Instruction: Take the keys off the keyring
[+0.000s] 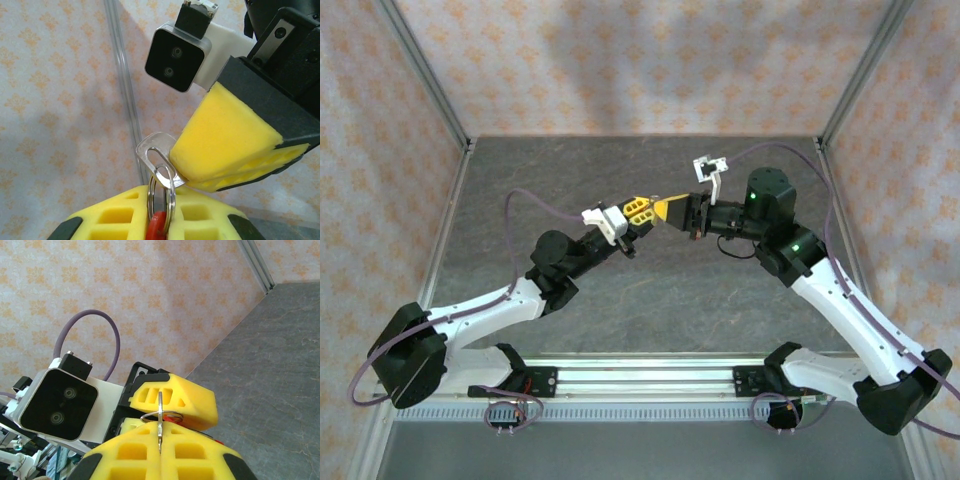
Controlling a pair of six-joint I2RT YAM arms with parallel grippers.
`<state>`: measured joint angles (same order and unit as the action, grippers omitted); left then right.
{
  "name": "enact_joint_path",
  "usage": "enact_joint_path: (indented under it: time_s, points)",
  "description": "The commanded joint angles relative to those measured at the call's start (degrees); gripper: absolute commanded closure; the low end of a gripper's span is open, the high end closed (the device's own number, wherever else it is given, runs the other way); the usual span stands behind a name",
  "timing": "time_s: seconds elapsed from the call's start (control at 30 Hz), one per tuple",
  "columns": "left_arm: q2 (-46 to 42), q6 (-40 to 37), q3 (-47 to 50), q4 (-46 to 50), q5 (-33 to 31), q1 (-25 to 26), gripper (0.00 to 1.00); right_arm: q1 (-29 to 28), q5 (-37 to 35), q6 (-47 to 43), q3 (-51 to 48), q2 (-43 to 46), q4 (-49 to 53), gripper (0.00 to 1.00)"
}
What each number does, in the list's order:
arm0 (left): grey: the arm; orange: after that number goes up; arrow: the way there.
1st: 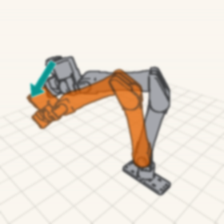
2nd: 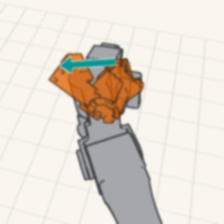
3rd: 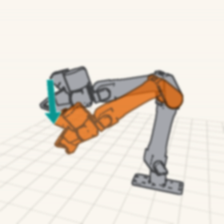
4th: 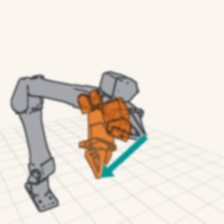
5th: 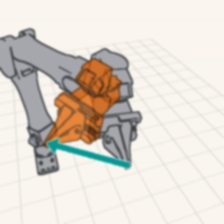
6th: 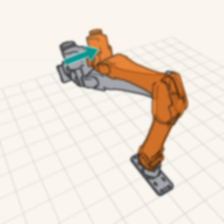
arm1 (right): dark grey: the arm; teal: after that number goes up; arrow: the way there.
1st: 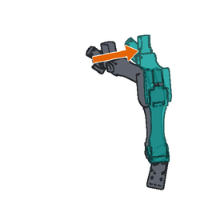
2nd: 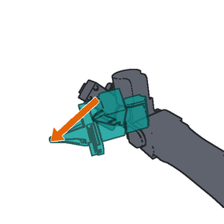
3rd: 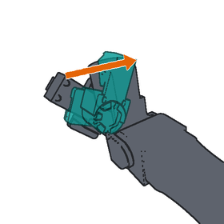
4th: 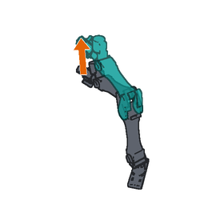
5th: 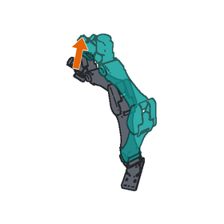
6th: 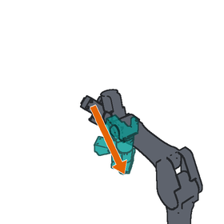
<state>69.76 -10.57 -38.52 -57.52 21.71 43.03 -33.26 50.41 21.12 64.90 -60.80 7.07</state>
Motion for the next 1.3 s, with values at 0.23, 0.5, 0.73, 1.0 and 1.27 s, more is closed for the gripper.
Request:
enact_joint_path:
  time_s: [0.23,0.5,0.73,1.0,1.27]
  points:
    - [-0.31,0.59,-1.38,-0.66,-1.36,-0.05,0.82,0.47,-0.31,1.73,0.05,1.96,-4.08,1.0]
    - [0.9,0.9,-1.77,-2.61,-1.32,-0.05,0.82,0.47,-0.32,1.86,-0.47,2.38,-4.07,1.0]
    - [0.73,1.08,-2.21,-2.91,-0.71,-0.05,0.78,0.47,-0.49,1.83,-0.88,2.62,-4.02,1.0]
    - [0.72,1.03,-2.86,-2.84,-0.32,-0.05,0.73,0.47,-0.38,2.42,-1.27,2.71,-4.91,1.0]
    - [0.72,1.09,-3.22,-2.76,0.52,-0.11,0.86,0.47,-0.48,2.51,-1.53,3.14,-5.13,1.0]
